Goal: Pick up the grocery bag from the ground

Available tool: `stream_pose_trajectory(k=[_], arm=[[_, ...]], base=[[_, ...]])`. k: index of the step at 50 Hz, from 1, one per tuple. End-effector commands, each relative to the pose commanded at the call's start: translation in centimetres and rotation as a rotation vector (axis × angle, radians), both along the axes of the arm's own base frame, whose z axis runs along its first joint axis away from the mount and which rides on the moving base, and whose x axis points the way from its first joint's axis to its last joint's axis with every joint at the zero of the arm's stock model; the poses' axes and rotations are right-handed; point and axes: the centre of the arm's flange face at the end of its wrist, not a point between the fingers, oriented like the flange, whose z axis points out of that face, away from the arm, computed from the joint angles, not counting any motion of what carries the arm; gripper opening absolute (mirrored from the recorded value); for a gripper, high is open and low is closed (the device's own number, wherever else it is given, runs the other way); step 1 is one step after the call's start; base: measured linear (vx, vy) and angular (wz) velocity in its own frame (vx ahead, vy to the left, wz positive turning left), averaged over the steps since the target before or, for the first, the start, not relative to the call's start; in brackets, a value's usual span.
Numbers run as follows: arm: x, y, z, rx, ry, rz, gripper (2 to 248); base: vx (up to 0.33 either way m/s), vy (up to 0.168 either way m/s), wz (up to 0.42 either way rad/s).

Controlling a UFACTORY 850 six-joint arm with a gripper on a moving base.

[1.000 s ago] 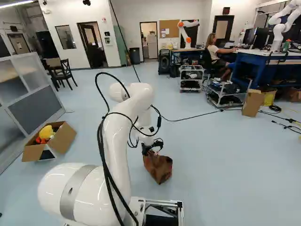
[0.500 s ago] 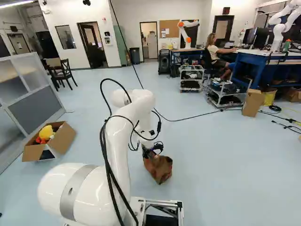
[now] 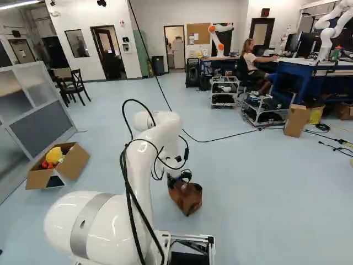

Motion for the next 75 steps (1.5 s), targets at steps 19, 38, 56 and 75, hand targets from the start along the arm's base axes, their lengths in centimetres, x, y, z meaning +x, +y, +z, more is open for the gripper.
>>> stream_pose_trajectory(k=[19,38,56,75], arm=[[0.0,0.0,-0.2,0.0,0.0,0.0,189],[0.0,0.0,-0.2,0.0,0.0,0.0,73],[0.0,0.0,-0.1,0.0,0.0,0.0,21],[0.0,0.0,2.3,0.0,-0.004,0.0,21]], base=[[0.0,0.0,0.0],[0.0,0.0,0.0],[0.0,0.0,0.0],[0.0,0.0,0.0]])
